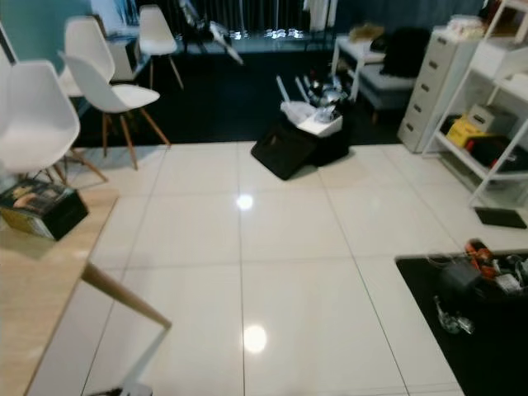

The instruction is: Restocking fridge

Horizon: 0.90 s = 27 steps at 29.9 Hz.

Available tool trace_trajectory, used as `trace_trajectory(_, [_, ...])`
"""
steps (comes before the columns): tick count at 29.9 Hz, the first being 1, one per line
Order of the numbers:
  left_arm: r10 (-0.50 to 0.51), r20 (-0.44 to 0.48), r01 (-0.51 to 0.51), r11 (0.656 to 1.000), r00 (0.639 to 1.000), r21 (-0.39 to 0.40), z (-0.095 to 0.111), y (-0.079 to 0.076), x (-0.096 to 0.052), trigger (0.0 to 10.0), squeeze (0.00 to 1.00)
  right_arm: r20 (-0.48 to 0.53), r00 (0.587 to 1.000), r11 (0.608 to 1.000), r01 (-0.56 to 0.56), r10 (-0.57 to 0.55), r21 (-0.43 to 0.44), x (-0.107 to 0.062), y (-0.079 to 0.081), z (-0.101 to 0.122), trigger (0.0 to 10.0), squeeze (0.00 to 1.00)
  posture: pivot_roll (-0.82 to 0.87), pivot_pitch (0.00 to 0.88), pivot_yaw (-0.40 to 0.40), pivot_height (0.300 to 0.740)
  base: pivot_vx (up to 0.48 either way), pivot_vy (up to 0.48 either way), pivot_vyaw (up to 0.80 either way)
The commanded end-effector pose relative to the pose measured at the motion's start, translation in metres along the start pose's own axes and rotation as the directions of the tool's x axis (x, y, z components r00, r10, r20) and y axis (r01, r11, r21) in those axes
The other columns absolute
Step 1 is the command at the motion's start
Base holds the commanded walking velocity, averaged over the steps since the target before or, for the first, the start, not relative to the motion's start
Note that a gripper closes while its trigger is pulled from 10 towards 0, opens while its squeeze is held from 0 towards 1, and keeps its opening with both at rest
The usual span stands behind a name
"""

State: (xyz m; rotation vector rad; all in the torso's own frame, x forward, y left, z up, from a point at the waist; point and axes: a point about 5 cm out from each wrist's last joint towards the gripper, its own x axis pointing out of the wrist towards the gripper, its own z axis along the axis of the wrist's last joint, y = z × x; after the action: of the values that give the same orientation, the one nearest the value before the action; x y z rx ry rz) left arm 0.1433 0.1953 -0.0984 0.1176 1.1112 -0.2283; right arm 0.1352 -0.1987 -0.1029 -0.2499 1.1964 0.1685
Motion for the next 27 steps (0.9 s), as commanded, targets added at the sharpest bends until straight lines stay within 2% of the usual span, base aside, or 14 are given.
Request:
trace_trajectory(1, [-0.014,-0.028,0.014,1.000,1.000,-0.005,-0.0083,-0.0040,-0.0002,10.0,0.00,-0.030,0.999,1.000,0.020,-0.020,0.002,-0.0013,-0.0035,-0.0104,10.0,0.00,0.05,0.000,-0.016,0.740,0.000,0.000,0.00])
trace_trajectory(4, [-0.015,-0.028,0.015,1.000,0.999,-0.003,-0.0082,-0.0039,-0.0003,10.0,0.00,-0.031,0.999,1.000,0.027,-0.027,0.002,-0.0013,-0.0045,-0.0105,10.0,0.00,0.05,0.000,-0.016,0.740,0.000,-0.095,0.00])
trace_trajectory(11, [-0.019,-0.031,0.019,1.000,0.999,0.004,-0.0079,-0.0037,-0.0003,10.0,0.00,-0.034,0.999,1.000,0.026,-0.026,0.003,-0.0014,-0.0047,-0.0108,10.0,0.00,0.05,0.000,-0.013,0.740,0.000,-0.432,0.00])
trace_trajectory(27, [-0.006,-0.023,0.005,1.000,1.000,-0.011,-0.0065,-0.0026,-0.0002,10.0,0.00,-0.029,1.000,1.000,0.000,0.000,-0.006,-0.0011,-0.0023,-0.0093,10.0,0.00,0.04,0.000,-0.013,0.740,0.000,0.000,0.05])
